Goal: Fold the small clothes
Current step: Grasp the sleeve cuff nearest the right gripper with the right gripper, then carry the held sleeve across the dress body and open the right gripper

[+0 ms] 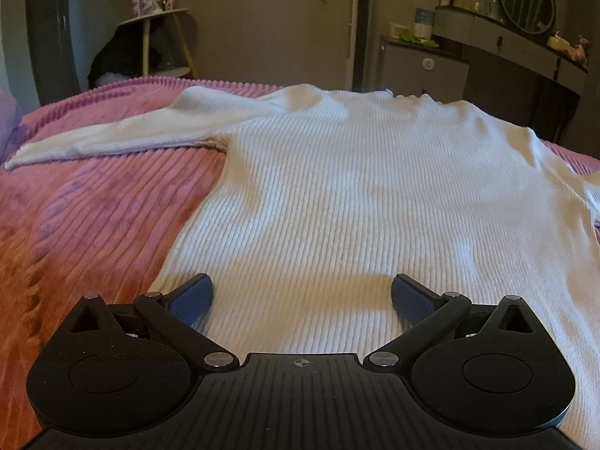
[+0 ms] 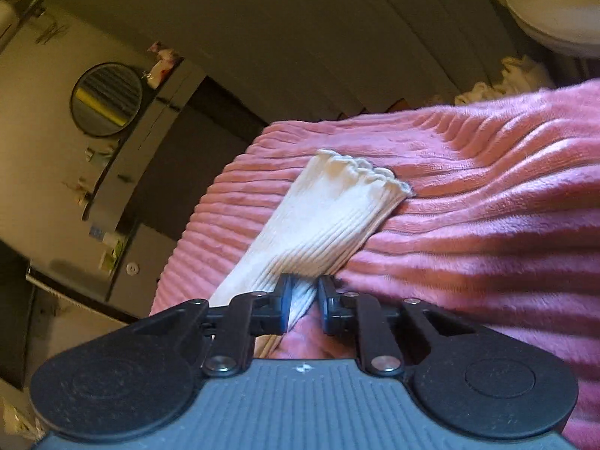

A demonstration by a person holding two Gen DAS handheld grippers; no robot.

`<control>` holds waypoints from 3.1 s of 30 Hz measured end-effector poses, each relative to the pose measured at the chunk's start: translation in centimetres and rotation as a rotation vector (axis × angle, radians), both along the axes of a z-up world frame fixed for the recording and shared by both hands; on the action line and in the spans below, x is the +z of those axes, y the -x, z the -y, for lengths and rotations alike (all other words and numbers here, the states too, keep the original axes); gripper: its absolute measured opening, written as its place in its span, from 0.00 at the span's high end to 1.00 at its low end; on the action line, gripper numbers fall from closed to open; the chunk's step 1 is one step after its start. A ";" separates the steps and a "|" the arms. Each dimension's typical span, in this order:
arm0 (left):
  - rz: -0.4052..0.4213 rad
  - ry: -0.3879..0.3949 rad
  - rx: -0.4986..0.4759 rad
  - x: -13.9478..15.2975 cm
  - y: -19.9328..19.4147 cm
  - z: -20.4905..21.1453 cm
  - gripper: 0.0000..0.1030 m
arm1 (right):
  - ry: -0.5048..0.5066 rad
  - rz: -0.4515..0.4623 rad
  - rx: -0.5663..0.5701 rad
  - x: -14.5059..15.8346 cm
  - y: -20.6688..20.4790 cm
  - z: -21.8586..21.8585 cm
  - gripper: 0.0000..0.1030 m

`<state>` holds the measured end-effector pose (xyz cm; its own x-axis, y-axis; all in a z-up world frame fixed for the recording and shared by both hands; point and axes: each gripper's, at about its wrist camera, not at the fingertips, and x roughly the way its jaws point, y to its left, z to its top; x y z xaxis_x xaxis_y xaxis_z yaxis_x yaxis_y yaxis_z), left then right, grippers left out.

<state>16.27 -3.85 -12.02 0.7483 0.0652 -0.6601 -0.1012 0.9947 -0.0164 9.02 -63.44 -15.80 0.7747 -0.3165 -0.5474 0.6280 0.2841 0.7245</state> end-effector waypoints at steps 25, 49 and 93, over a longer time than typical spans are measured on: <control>-0.042 0.054 -0.122 1.6 0.8 -1.9 0.00 | 0.362 -0.137 0.275 10.0 -4.9 -15.4 0.84; -0.004 0.024 -0.121 0.7 0.5 -0.5 0.00 | 0.391 0.089 0.284 11.7 -7.3 -10.8 0.93; -0.078 0.149 -0.055 3.1 -1.6 -6.1 0.00 | 0.352 -0.081 0.698 5.8 -6.8 -35.5 0.80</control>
